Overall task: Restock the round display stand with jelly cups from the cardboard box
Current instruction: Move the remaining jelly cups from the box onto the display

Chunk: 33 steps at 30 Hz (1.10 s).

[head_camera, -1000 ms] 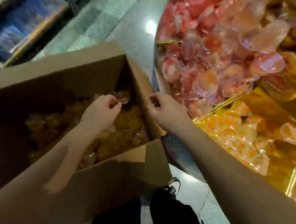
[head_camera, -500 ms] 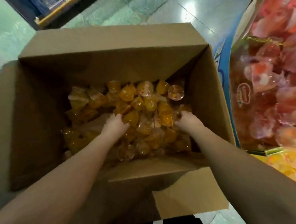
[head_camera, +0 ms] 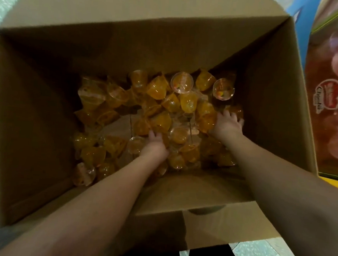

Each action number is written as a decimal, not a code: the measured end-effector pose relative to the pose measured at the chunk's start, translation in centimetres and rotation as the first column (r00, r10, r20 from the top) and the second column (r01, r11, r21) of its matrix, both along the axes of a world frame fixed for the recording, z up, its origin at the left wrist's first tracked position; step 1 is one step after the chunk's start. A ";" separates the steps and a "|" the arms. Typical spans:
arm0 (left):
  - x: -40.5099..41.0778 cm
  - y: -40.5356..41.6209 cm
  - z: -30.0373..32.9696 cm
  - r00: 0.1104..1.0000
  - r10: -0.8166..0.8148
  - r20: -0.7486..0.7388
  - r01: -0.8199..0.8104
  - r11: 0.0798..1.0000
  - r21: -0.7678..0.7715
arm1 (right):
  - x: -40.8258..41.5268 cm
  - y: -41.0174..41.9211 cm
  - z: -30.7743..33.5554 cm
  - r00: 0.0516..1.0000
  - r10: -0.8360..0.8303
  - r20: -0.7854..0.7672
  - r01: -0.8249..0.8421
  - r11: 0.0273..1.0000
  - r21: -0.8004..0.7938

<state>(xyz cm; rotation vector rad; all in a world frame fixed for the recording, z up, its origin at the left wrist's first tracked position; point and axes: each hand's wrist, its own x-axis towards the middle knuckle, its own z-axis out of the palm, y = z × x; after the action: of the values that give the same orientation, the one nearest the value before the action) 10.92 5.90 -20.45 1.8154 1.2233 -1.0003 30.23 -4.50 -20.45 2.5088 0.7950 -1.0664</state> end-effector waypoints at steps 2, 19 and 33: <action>0.2 0.5 -0.8 1.000 0.013 -0.005 -0.012 1.000 0.014 | 0.1 -0.1 -0.4 1.000 -0.005 -0.011 0.005 1.000 -0.017; -1.5 0.9 4.6 0.931 0.287 0.224 -0.306 0.950 0.056 | 0.7 -0.3 0.6 0.997 0.059 -0.052 -0.062 0.996 -0.061; 4.5 -6.5 20.3 0.514 0.844 0.154 -0.590 0.478 -0.651 | 1.2 -14.4 19.9 0.868 -0.423 -0.260 0.490 0.644 0.587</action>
<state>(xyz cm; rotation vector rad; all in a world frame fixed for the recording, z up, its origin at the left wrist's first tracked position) 15.46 -0.62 -0.12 0.8042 1.1040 -0.2782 31.47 -18.88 -0.55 3.4110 0.6233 -1.2367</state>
